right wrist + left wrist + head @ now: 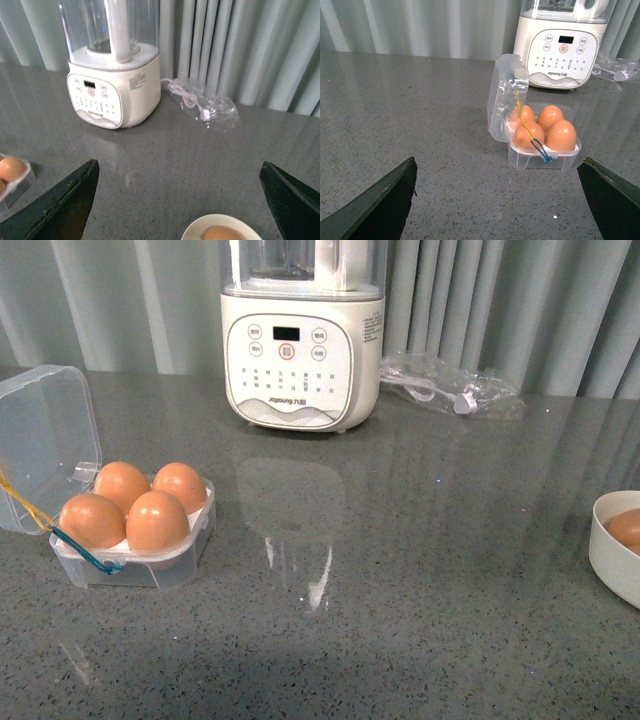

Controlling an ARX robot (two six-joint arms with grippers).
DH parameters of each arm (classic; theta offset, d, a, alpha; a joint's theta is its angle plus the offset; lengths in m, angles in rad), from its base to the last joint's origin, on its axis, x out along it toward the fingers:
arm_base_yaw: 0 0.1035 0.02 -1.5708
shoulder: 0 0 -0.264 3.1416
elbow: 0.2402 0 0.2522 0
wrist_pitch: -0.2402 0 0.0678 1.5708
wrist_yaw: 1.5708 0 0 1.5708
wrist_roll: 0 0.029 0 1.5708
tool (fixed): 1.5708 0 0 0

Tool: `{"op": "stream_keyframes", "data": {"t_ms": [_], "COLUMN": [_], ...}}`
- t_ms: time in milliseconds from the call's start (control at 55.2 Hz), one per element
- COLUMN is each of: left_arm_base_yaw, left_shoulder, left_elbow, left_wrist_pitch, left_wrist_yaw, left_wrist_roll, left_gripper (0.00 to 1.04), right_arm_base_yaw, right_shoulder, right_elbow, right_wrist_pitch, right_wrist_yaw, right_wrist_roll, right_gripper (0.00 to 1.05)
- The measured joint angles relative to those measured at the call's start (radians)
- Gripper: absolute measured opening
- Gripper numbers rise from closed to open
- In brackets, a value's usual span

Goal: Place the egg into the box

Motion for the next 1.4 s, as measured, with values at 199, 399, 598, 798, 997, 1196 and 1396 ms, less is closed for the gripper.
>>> {"op": "stream_keyframes", "data": {"t_ms": [199, 399, 598, 798, 997, 1196, 1396], "left_arm_base_yaw": [0.000, 0.000, 0.000, 0.000, 0.000, 0.000, 0.000], "left_shoulder": [0.000, 0.000, 0.000, 0.000, 0.000, 0.000, 0.000], "left_elbow": [0.000, 0.000, 0.000, 0.000, 0.000, 0.000, 0.000], "left_wrist_pitch": [0.000, 0.000, 0.000, 0.000, 0.000, 0.000, 0.000], "left_wrist_yaw": [-0.001, 0.000, 0.000, 0.000, 0.000, 0.000, 0.000], "left_wrist_roll": [0.000, 0.000, 0.000, 0.000, 0.000, 0.000, 0.000], "left_gripper": [0.98, 0.98, 0.98, 0.98, 0.98, 0.98, 0.98], "right_arm_base_yaw": [-0.009, -0.051, -0.130, -0.153, -0.153, -0.153, -0.153], "right_shoulder": [-0.088, -0.183, -0.260, -0.355, -0.449, -0.533, -0.597], "right_elbow": [-0.199, -0.344, -0.432, -0.509, -0.561, -0.589, -0.630], "right_wrist_pitch": [0.182, 0.224, 0.231, 0.219, 0.175, 0.123, 0.106], "right_wrist_yaw": [0.249, 0.213, 0.118, 0.113, 0.113, 0.113, 0.113], "right_wrist_roll": [0.006, 0.006, 0.007, 0.007, 0.007, 0.007, 0.007], "right_gripper": [0.62, 0.26, 0.03, 0.03, 0.03, 0.03, 0.03]}}
